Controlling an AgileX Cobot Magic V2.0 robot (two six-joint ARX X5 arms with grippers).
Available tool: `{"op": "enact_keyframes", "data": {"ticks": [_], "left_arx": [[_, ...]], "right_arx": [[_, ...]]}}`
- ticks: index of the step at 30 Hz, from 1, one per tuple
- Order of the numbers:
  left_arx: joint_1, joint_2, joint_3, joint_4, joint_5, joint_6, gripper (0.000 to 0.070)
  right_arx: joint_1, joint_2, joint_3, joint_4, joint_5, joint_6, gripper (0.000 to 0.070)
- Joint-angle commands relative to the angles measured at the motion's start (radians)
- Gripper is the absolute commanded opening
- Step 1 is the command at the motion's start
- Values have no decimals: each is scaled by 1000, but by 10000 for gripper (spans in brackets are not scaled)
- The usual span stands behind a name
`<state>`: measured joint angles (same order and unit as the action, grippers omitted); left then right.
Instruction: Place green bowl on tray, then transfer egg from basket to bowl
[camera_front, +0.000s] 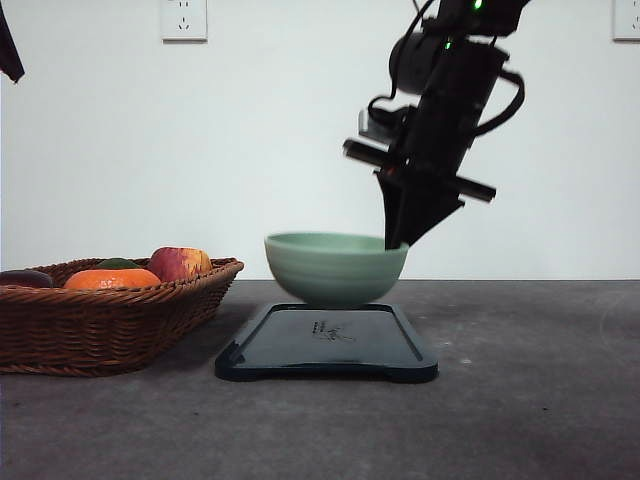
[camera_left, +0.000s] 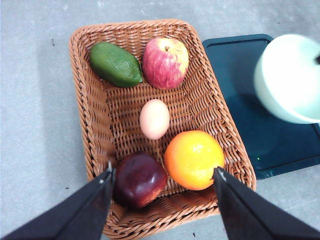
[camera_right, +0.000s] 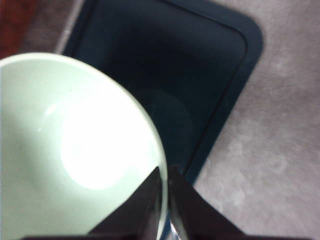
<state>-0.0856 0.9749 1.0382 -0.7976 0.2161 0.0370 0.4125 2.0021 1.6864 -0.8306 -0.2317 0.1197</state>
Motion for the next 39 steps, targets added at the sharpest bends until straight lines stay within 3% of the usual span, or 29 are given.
{"op": "enact_keyframes", "data": {"ticks": [1,11,14,16,23,26,29,32,39], "left_arx": [[-2,6,23,5,6,-6,390],[-2,6,23,4,6,-6,390],[-2,6,23,4,6,-6,390],[-2,6,23,3,6,-6,390],[-2,6,23,0,6,-6,390],[-2,6,23,0,6,-6,390],[-2,6,23,-1,6,-6,390],[-2,6,23,-7,6,-6,390],[-2,6,23,-19,6,-4,390]], "right_arx": [[12,40,29,12,0,21,0],[31,80,29,24,0,26,21],[37,78,29,16,-4,27,197],[37,77,30,11,-4,27,239],[36,-2,34,-20,7,19,238],[38,-72,34,-13,64,9,238],[51,-140,18,39,139,8,238],[61,-224,-62,143,155,7,238],[87,-462,-440,435,154,-21,238]]}}
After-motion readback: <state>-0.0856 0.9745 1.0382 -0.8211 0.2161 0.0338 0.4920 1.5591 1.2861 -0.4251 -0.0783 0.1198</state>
